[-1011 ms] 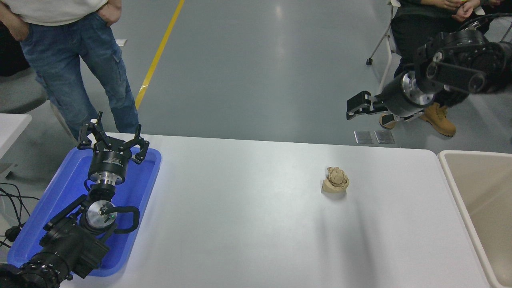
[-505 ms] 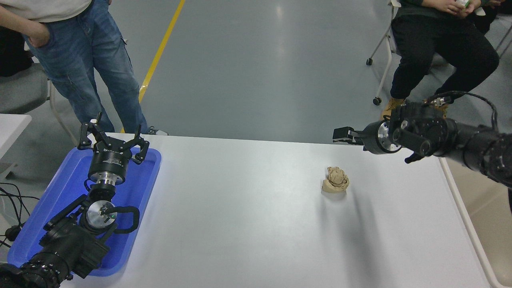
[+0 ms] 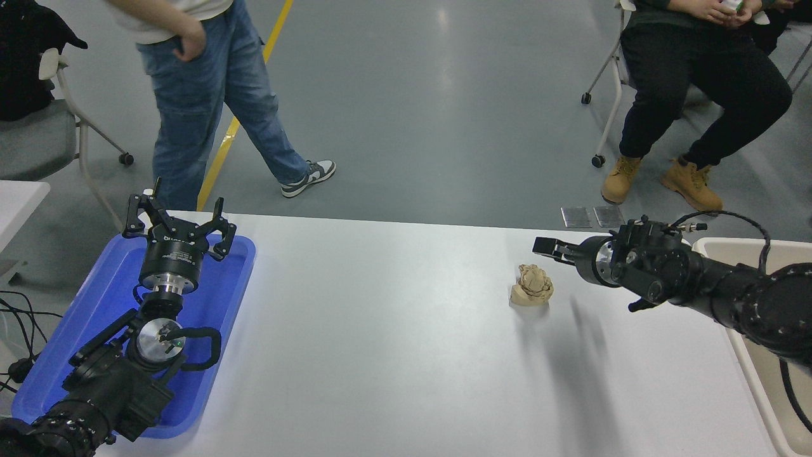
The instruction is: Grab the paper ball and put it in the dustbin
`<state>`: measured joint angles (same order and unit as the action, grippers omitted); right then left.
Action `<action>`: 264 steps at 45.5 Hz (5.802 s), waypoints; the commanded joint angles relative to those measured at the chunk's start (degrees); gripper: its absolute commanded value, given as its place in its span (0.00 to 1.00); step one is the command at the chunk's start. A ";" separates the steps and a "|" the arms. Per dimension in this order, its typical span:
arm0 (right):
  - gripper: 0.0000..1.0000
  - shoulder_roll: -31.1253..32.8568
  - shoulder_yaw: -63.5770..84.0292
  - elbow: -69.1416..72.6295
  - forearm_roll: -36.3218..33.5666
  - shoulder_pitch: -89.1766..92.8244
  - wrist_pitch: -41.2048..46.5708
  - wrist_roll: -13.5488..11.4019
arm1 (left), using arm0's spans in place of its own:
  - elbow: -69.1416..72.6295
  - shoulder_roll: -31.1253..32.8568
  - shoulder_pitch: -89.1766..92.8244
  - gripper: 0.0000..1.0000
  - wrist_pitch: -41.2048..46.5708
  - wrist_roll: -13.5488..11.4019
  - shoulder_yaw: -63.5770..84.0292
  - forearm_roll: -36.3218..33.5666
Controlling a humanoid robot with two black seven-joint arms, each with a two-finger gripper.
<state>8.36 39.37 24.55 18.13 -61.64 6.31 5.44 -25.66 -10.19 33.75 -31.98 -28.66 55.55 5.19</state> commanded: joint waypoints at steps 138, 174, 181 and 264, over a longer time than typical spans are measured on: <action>0.00 26.97 9.58 19.66 11.32 -42.24 29.54 9.86 | 0.00 0.00 0.00 1.00 -0.01 0.00 0.00 0.00; 0.00 26.88 14.41 14.13 12.46 -42.25 27.80 9.24 | 0.00 0.00 0.00 1.00 -0.01 0.00 0.00 0.00; 0.00 27.58 15.65 6.92 11.76 -35.75 25.59 9.24 | 0.00 0.00 0.00 1.00 -0.01 0.00 0.00 0.00; 0.00 21.26 -9.93 -26.75 -2.66 31.58 -3.15 6.16 | 0.00 0.00 0.00 1.00 -0.01 0.00 0.00 0.00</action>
<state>32.47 31.16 -2.23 15.50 -33.39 6.35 11.68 -25.66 -10.19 33.76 -32.00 -28.65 55.55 5.19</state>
